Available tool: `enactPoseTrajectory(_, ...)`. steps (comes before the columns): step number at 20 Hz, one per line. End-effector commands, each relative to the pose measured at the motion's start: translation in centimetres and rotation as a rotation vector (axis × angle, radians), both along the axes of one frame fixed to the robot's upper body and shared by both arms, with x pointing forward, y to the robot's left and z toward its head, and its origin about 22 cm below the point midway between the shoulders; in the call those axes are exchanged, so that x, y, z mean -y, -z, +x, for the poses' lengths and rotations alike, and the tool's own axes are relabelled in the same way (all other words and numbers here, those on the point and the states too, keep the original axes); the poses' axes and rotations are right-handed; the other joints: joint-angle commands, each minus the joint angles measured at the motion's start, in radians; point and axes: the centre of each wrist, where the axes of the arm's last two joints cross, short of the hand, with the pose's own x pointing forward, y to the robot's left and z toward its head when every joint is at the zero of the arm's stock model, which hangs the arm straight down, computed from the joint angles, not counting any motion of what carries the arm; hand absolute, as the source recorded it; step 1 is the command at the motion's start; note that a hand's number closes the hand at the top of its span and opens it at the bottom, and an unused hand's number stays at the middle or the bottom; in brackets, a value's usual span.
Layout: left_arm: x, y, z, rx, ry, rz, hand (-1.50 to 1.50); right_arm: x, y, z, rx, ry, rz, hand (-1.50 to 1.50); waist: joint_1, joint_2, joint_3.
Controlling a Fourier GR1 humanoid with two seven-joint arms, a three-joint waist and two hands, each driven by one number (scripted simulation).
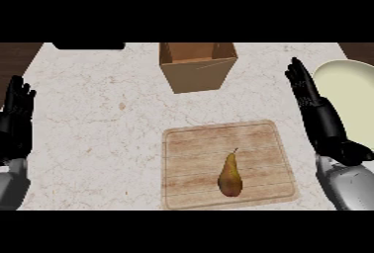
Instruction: Pick the pear from the cutting board and place it in the pot
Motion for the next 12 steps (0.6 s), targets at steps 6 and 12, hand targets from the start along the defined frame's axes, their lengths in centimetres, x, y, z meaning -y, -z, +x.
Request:
enactPoseTrajectory(6,6.0,-4.0,2.7,0.152,0.271,-0.083,0.00,0.4,1.5,2.9,-0.359,-0.486,0.262,1.50,0.071,0.058,0.014)
enactPoseTrajectory(12,7.9,-4.5,3.3,0.077,0.313,-0.144,0.00,12.4,2.2,3.5,-0.381,-0.465,-0.158,-1.50,0.040,0.042,0.010)
